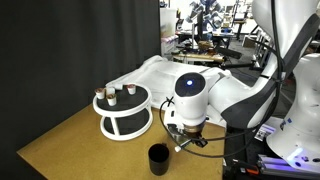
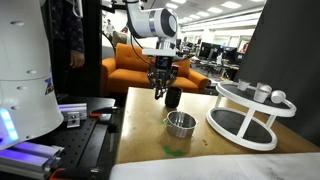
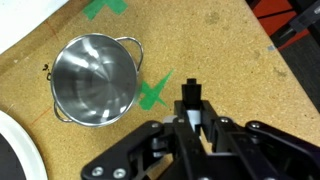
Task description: Put the black marker in the black mug cup
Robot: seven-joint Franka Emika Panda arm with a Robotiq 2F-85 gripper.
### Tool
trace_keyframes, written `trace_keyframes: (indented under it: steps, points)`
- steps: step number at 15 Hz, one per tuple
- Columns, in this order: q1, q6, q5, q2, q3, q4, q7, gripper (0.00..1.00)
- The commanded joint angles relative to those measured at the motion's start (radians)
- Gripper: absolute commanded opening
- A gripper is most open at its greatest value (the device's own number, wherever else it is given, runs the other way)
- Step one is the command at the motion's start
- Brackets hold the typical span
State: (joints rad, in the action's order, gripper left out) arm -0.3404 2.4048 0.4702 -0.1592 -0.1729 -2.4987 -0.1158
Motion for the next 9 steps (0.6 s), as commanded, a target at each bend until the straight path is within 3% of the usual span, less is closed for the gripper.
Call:
trace_keyframes:
  steps: [1,6,9]
  points:
    - [0.065,0.136,-0.048,0.055,-0.028,-0.075,-0.145,0.05]
    - [0.162,0.455,-0.194,0.053,-0.028,-0.182,-0.427,0.05]
    - [0.214,0.603,-0.378,0.046,-0.074,-0.222,-0.644,0.05]
